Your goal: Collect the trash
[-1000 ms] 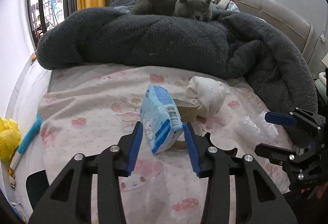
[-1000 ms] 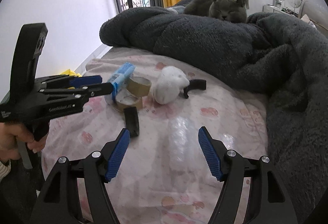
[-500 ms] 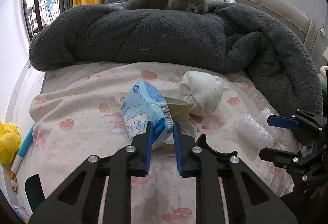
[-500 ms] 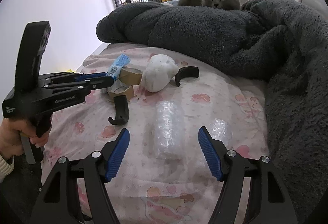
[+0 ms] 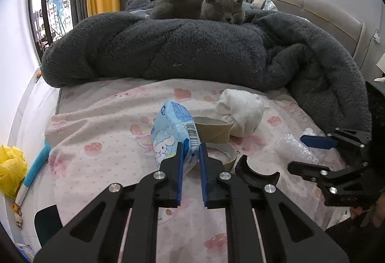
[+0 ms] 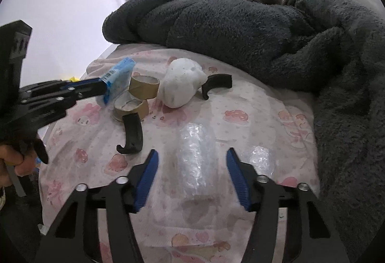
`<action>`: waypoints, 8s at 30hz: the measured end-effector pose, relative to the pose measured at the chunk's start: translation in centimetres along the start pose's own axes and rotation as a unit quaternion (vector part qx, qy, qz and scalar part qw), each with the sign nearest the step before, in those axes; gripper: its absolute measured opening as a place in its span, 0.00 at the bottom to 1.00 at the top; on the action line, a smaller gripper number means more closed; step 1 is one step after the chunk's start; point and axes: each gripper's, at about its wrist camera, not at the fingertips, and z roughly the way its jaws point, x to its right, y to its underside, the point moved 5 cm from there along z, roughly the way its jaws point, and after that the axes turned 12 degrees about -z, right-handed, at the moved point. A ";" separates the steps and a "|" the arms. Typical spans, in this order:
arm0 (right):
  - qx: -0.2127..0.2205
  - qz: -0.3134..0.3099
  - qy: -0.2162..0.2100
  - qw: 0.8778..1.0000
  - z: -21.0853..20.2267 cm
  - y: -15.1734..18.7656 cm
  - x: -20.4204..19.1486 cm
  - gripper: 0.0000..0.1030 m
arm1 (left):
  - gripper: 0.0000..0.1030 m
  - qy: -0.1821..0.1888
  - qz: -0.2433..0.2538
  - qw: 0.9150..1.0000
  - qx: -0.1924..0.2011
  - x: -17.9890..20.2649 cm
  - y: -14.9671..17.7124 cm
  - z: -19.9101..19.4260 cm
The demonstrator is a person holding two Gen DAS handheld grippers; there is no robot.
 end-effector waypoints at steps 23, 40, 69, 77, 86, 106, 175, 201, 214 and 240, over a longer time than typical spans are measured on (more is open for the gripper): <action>0.024 0.009 0.029 0.999 -0.7 -5.2 -3.4 0.29 | 0.12 -0.027 -0.041 0.999 0.018 -7.4 -0.9 -5.2; 0.066 -0.038 -0.036 0.996 -0.5 -12.4 -13.5 0.29 | 0.12 -0.100 -0.090 0.991 0.000 -17.6 2.2 -6.8; 0.034 -0.103 -0.175 0.979 7.8 -16.2 -30.5 0.29 | 0.12 -0.180 -0.194 0.948 -0.175 -32.9 13.8 -5.1; 0.006 -0.103 -0.194 0.976 10.4 -15.9 -33.3 0.29 | 0.15 -0.165 -0.199 0.945 -0.202 -34.7 16.0 -6.2; -0.031 -0.117 -0.195 0.973 13.7 -14.9 -36.2 0.29 | 0.47 -0.149 -0.194 0.952 -0.182 -35.5 15.6 -8.2; -0.123 -0.164 -0.183 0.962 20.0 -10.6 -41.0 0.29 | 0.53 -0.177 -0.206 0.962 0.016 -36.8 8.5 -19.3; 0.042 -0.076 -0.056 0.995 1.3 -9.8 -15.0 0.67 | 0.67 -0.017 -0.079 0.990 0.116 -12.6 -3.5 -13.4; 0.029 0.071 0.008 0.997 -0.6 -0.3 0.4 0.68 | 0.69 0.020 -0.027 0.999 0.040 -1.5 -2.0 -2.5; 0.043 0.100 0.014 0.994 -1.8 2.2 3.9 0.68 | 0.69 0.014 -0.015 0.999 0.025 1.2 -1.5 1.5; -0.050 0.019 0.142 0.988 -0.8 5.0 6.9 0.30 | 0.65 0.007 0.001 1.000 0.004 3.2 -1.2 5.3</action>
